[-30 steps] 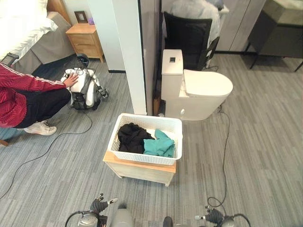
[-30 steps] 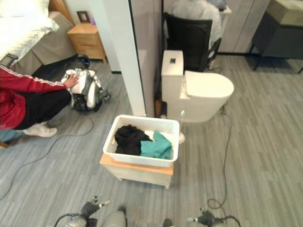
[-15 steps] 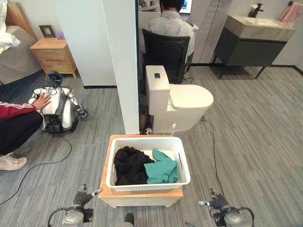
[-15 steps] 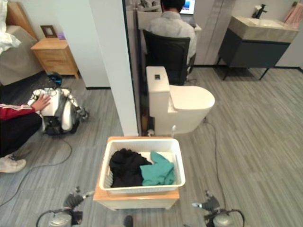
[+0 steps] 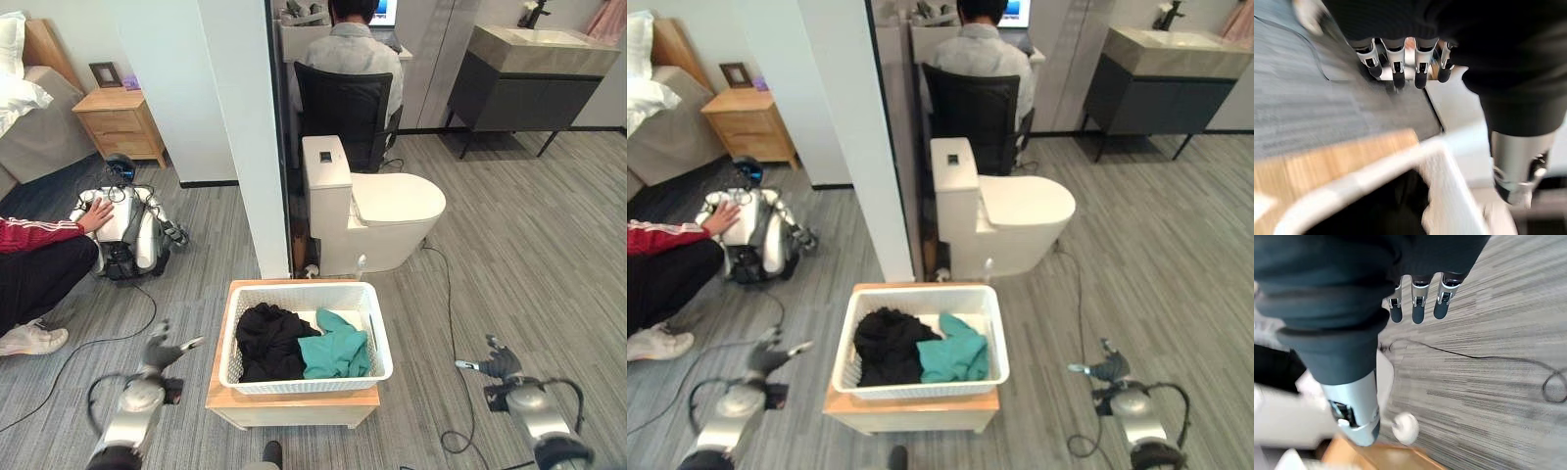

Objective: Grab the laundry basket,head to the washer,open it,put in the laundry and shut it.

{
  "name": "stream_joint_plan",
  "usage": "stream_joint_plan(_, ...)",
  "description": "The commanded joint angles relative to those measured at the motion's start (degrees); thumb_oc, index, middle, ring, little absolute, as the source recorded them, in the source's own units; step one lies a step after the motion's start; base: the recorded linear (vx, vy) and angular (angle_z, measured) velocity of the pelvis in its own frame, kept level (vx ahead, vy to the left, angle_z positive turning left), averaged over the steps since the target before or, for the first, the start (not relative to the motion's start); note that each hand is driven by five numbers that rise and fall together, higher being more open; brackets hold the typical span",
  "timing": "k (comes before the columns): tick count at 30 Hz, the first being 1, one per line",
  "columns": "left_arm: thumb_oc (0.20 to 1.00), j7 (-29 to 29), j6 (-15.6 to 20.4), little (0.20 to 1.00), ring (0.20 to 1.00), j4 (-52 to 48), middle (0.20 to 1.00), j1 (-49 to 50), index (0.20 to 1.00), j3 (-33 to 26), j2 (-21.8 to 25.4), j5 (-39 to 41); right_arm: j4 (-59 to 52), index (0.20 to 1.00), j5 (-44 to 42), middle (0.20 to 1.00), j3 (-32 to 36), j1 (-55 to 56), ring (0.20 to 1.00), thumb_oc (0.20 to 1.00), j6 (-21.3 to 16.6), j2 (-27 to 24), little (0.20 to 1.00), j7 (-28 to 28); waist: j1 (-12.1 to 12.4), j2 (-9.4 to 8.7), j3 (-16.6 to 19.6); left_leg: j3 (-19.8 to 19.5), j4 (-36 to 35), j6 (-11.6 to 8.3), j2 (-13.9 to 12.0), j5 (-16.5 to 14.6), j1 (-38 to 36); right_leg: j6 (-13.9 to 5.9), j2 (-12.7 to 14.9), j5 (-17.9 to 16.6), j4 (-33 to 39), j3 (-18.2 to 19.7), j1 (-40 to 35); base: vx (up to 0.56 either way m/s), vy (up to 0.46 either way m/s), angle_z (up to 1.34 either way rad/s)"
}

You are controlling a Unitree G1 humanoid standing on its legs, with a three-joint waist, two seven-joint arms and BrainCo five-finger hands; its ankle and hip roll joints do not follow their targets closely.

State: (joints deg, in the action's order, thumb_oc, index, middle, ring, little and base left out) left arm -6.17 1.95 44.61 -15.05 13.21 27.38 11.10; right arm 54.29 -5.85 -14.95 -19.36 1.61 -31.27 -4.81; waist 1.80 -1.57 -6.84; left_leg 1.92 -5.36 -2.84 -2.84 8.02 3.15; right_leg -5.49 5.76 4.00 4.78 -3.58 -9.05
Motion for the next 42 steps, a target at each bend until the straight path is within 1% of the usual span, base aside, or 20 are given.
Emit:
stream_joint_plan(1, 1.000, -1.3, -0.7, 1.000, 1.000, 8.5, 1.000, -13.4, 1.000, 0.5, -1.3, 3.0, 1.8, 1.000, 1.2, 1.000, -2.7, -12.5, 1.000, 1.000, 0.5, -2.6, 1.000, -0.6, 1.4, 1.25, -6.2, -1.4, 1.7, -1.28, -2.9, -4.2, -1.0, -1.95, 2.5, -5.6, -2.5, -0.5, 7.1, -0.26, -0.019, 0.03)
stream_joint_plan(2, 1.000, -2.3, -1.3, 1.000, 1.000, 18.2, 1.000, -21.7, 1.000, 3.5, -2.3, 4.2, 6.3, 1.000, -1.3, 1.000, -5.7, -18.1, 1.000, 1.000, 1.0, -0.6, 1.000, -0.5, 1.3, 1.17, -8.3, -1.6, 2.4, -1.49, -3.0, -3.4, 1.1, -1.85, 2.3, -6.3, -3.1, -0.5, 9.0, -0.31, -0.026, 0.04)
stream_joint_plan(3, 1.000, -2.3, -1.3, 1.000, 1.000, 24.7, 1.000, -25.4, 1.000, 4.2, -2.8, 5.1, 8.6, 1.000, -3.5, 1.000, -6.5, -20.2, 1.000, 1.000, 0.9, 0.6, 1.000, -0.3, 1.2, 1.04, -9.2, -1.8, 2.7, -1.59, -3.1, -3.1, 2.1, -1.82, 2.2, -6.5, -3.4, -0.5, 9.9, -0.27, -0.036, 0.11)
stream_joint_plan(4, 1.000, -3.1, -1.0, 1.000, 1.000, 31.5, 1.000, -31.2, 1.000, 4.8, -1.7, 7.5, 12.0, 1.000, -8.9, 1.000, -7.6, -22.7, 1.000, 1.000, 0.4, 2.6, 1.000, 0.0, 1.3, 0.77, -10.8, -2.1, 3.1, -1.76, -3.2, -2.6, 3.4, -1.87, 2.1, -6.9, -3.7, -0.5, 11.1, -0.13, -0.027, 0.05)
stream_joint_plan(5, 1.000, -3.0, -0.9, 1.000, 1.000, 31.6, 1.000, -31.4, 1.000, 4.8, -1.7, 7.5, 12.2, 1.000, -9.0, 1.000, -7.6, -22.9, 1.000, 1.000, 0.4, 2.6, 1.000, 0.1, 1.3, 0.75, -10.8, -2.2, 3.2, -1.76, -3.2, -2.6, 3.5, -1.87, 2.1, -6.9, -3.8, -0.6, 11.2, -0.13, -0.034, 0.07)
stream_joint_plan(6, 1.000, -3.8, -0.7, 1.000, 1.000, 33.7, 1.000, -35.4, 1.000, 5.9, -0.1, 8.9, 14.3, 1.000, -12.8, 1.000, -8.7, -24.5, 1.000, 1.000, -0.2, 3.3, 1.000, 0.1, 1.7, 0.64, -11.8, -2.3, 3.2, -1.86, -3.3, -2.0, 4.5, -1.87, 1.9, -7.2, -3.9, -0.7, 12.3, -0.07, -0.015, 0.00)
stream_joint_plan(7, 1.000, -4.1, -0.5, 1.000, 1.000, 34.1, 1.000, -37.5, 1.000, 6.5, 0.3, 9.6, 15.1, 1.000, -14.7, 1.000, -9.1, -25.4, 1.000, 1.000, -0.4, 3.8, 1.000, 0.1, 1.8, 0.64, -12.4, -2.4, 3.1, -1.97, -3.4, -1.5, 5.1, -1.86, 1.8, -7.4, -4.0, -0.9, 12.9, -0.10, -0.018, 0.08)
stream_joint_plan(9, 1.000, -4.0, -0.4, 1.000, 1.000, 34.6, 1.000, -39.3, 1.000, 7.1, 0.9, 10.2, 15.7, 1.000, -16.0, 1.000, -9.5, -26.5, 1.000, 1.000, -0.6, 3.7, 1.000, 0.0, 1.9, 0.60, -12.9, -2.6, 3.0, -2.03, -3.5, -1.2, 5.8, -1.80, 1.8, -7.6, -4.2, -1.0, 13.6, -0.06, -0.008, 0.13)
stream_joint_plan(10, 1.000, -4.2, -0.3, 1.000, 1.000, 34.4, 1.000, -42.2, 1.000, 8.0, 1.7, 11.0, 16.9, 1.000, -17.3, 1.000, -10.4, -27.9, 1.000, 1.000, -0.6, 3.6, 1.000, 0.0, 2.2, 0.54, -13.8, -2.8, 2.8, -2.20, -3.4, -0.6, 6.9, -1.85, 1.8, -8.0, -4.1, -1.3, 14.5, -0.06, -0.012, 0.10)
stream_joint_plan(13, 1.000, -5.1, 0.1, 1.000, 1.000, 32.8, 1.000, -44.2, 1.000, 8.8, 2.6, 11.7, 17.0, 1.000, -18.9, 1.000, -10.6, -28.4, 1.000, 1.000, -0.8, 3.8, 1.000, -0.6, 2.6, 0.57, -14.7, -3.0, 2.7, -2.39, -3.4, -0.2, 8.0, -1.95, 1.9, -8.6, -3.8, -1.8, 15.2, -0.05, -0.005, 0.08)
stream_joint_plan(18, 1.000, -5.3, 0.6, 1.000, 1.000, 29.5, 1.000, -44.7, 1.000, 10.6, 2.4, 11.0, 16.1, 1.000, -20.6, 1.000, -10.5, -27.2, 1.000, 1.000, -1.3, 4.4, 1.000, -0.9, 2.9, 0.60, -15.4, -3.2, 2.6, -2.41, -3.2, 0.0, 9.1, -1.99, 1.9, -8.9, -3.2, -2.2, 15.8, -0.04, 0.001, 0.09)
stream_joint_plan(19, 1.000, -4.6, 0.4, 1.000, 1.000, 27.4, 1.000, -44.7, 1.000, 12.8, 1.5, 10.5, 15.3, 1.000, -21.2, 1.000, -10.5, -27.3, 1.000, 1.000, -1.4, 4.0, 1.000, -1.2, 3.0, 0.80, -16.0, -3.4, 2.3, -2.37, -3.0, 0.1, 9.5, -2.05, 2.0, -9.0, -3.4, -2.3, 16.5, -0.07, 0.037, 0.09)
stream_joint_plan(21, 1.000, -3.9, -0.1, 1.000, 1.000, 28.3, 1.000, -45.5, 1.000, 14.0, 0.8, 10.7, 14.3, 1.000, -21.9, 1.000, -11.0, -29.1, 1.000, 1.000, -1.3, 3.2, 1.000, -1.7, 2.5, 0.92, -16.5, -3.1, 1.7, -2.38, -2.9, 0.3, 9.3, -2.19, 2.1, -9.3, -3.2, -2.3, 16.7, -0.04, 0.055, 0.02)
stream_joint_plan(26, 1.000, -2.9, -0.8, 1.000, 1.000, 30.8, 1.000, -46.8, 1.000, 15.7, 1.0, 10.6, 12.0, 1.000, -24.2, 1.000, -11.4, -31.6, 1.000, 1.000, -1.8, 2.4, 1.000, -2.4, 1.9, 0.63, -16.4, -2.4, 1.4, -2.13, -3.0, 0.0, 8.7, -2.41, 2.2, -9.5, -3.1, -1.9, 16.8, -0.01, 0.016, 0.00)
stream_joint_plan(29, 1.000, -2.4, -1.0, 1.000, 1.000, 32.1, 1.000, -46.0, 1.000, 16.0, 1.3, 10.5, 7.9, 1.000, -24.4, 1.000, -11.4, -30.8, 1.000, 1.000, -2.0, 1.1, 1.000, -2.9, 1.0, 0.09, -15.4, -1.8, 1.1, -2.14, -3.2, -0.3, 7.9, -2.48, 2.2, -9.4, -2.9, -1.8, 16.2, 0.02, 0.024, -0.02)
stream_joint_plan(32, 1.000, -1.2, -1.7, 1.000, 1.000, 34.5, 1.000, -45.1, 1.000, 16.2, 1.4, 10.1, 7.4, 1.000, -23.6, 1.000, -11.4, -29.4, 1.000, 1.000, -1.2, 0.4, 1.000, -1.8, 0.2, -0.52, -14.6, -1.2, 1.1, -2.05, -3.5, -0.9, 6.8, -2.58, 2.0, -9.2, -3.1, -1.3, 15.9, 0.04, 0.032, -0.06)
stream_joint_plan(33, 1.000, -0.4, -2.0, 1.000, 1.000, 36.0, 1.000, -45.0, 1.000, 16.1, 1.5, 10.4, 7.6, 1.000, -23.7, 1.000, -11.3, -29.0, 1.000, 1.000, -0.9, 0.4, 1.000, -1.2, -0.2, -0.92, -14.3, -0.7, 1.1, -1.95, -3.6, -1.3, 6.0, -2.65, 1.9, -9.2, -3.3, -0.8, 15.7, 0.04, 0.034, -0.17)
stream_joint_plan(36, 1.000, 0.0, -2.2, 1.000, 1.000, 37.4, 1.000, -45.2, 1.000, 15.9, 1.6, 10.5, 8.4, 1.000, -23.6, 1.000, -11.4, -29.3, 1.000, 1.000, -0.8, 0.6, 1.000, -0.7, -0.3, -1.25, -14.2, -0.3, 1.1, -1.83, -3.8, -1.7, 5.2, -2.70, 1.7, -9.1, -3.5, -0.2, 15.7, 0.02, 0.026, -0.31)
stream_joint_plan(40, 1.000, 0.2, -3.0, 1.000, 1.000, 41.9, 1.000, -46.5, 1.000, 14.8, 3.0, 9.7, 11.2, 1.000, -24.4, 1.000, -12.7, -33.3, 1.000, 1.000, -0.3, 2.3, 1.000, -0.3, -0.5, -1.96, -13.9, 0.9, 0.9, -1.64, -4.1, -2.2, 3.7, -2.62, 1.3, -9.1, -3.5, 0.7, 15.4, 0.01, 0.025, -0.27)
stream_joint_plan(42, 1.000, 0.1, -3.2, 1.000, 1.000, 42.3, 1.000, -46.8, 1.000, 14.7, 3.3, 9.6, 11.4, 1.000, -24.5, 1.000, -13.3, -34.5, 1.000, 1.000, -0.2, 2.7, 1.000, -0.2, -0.5, -2.04, -13.9, 0.9, 0.9, -1.65, -4.1, -2.3, 3.6, -2.60, 1.3, -9.1, -3.4, 0.8, 15.4, 0.00, 0.007, -0.21)
